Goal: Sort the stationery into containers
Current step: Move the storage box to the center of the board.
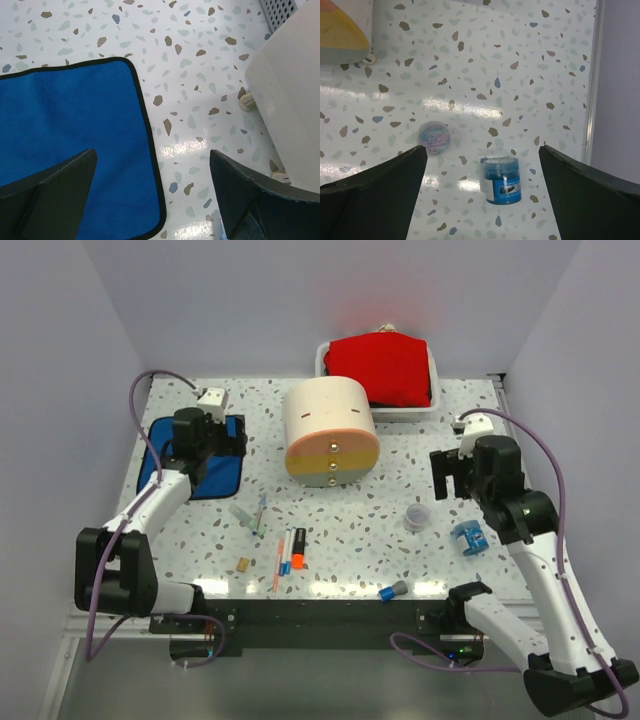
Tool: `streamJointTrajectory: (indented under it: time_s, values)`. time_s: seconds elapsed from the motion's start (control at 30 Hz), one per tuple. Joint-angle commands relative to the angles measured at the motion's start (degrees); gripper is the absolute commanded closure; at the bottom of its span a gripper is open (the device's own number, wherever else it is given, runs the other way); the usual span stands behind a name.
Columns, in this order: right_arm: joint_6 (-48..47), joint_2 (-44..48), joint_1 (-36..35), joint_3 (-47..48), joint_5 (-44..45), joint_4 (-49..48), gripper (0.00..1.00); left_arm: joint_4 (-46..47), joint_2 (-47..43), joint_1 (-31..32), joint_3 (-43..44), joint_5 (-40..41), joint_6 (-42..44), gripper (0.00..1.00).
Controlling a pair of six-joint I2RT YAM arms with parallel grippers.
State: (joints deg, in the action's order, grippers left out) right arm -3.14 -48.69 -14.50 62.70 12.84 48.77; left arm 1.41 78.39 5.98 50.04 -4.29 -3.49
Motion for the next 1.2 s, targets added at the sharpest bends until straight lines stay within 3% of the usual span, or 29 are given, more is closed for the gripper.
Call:
streamJointTrajectory:
  time_s: [0.0,0.07,0.1,0.17,0.3,0.33,0.4,0.43,0.5,0.53,0.63,0.93,1.17]
  values:
    - [-2.23,1.48,0.09,-4.48,-3.24,-11.45,0.01,6.67,1.75,0.09,0.32,-0.54,-1.34,0.0]
    - [0.65,3.77,0.09,-8.1,-6.51,-17.19,0.01,7.03,3.43,0.09,1.19,-0.54,-2.92,0.0]
    - [2.42,4.38,0.18,-13.08,-6.95,-25.23,0.01,7.03,5.09,0.09,1.63,-0.54,-3.45,0.0]
    - [5.31,-0.07,0.09,-15.05,-9.65,-29.34,0.01,7.38,6.59,0.09,3.04,-0.63,-4.77,0.01]
    - [6.21,-11.67,0.09,-11.3,-9.68,-32.85,0.16,8.52,9.23,0.09,4.01,-0.01,-5.74,0.04]
    - [6.39,-13.52,0.09,-10.41,-9.76,-33.47,0.27,8.7,9.59,0.09,4.01,-0.01,-5.92,0.11]
    - [7.35,-18.54,0.09,-8.21,-9.32,-35.75,0.31,8.87,10.37,0.09,4.1,-1.06,-6.01,0.17]
    - [7.7,-19.94,0.18,-7.77,-9.85,-36.81,0.32,8.96,10.73,0.17,4.01,-1.5,-6.27,0.3]
    - [7.97,-24.16,0.09,-6.54,-12.12,-39.54,0.32,8.96,11.78,0.17,4.45,-3.17,-6.97,0.46]
    - [8.41,-25.65,0.09,-6.01,-12.66,-40.24,0.33,9.22,12.13,0.17,4.54,-3.61,-7.15,0.63]
    - [10.51,-31.02,0.18,-3.55,-12.75,-41.74,0.35,11.33,13.98,0.26,5.32,-6.33,-6.89,1.0]
    - [13.07,-46.47,0.09,4.8,-10.47,-48.51,0.44,13.36,25.4,3.51,16.21,-8.45,-5.39,1.0]
    - [14.12,-48.79,0.18,6.74,-11.08,-50.7,0.45,14.23,32.08,8.77,21.85,-8.36,-3.2,1.0]
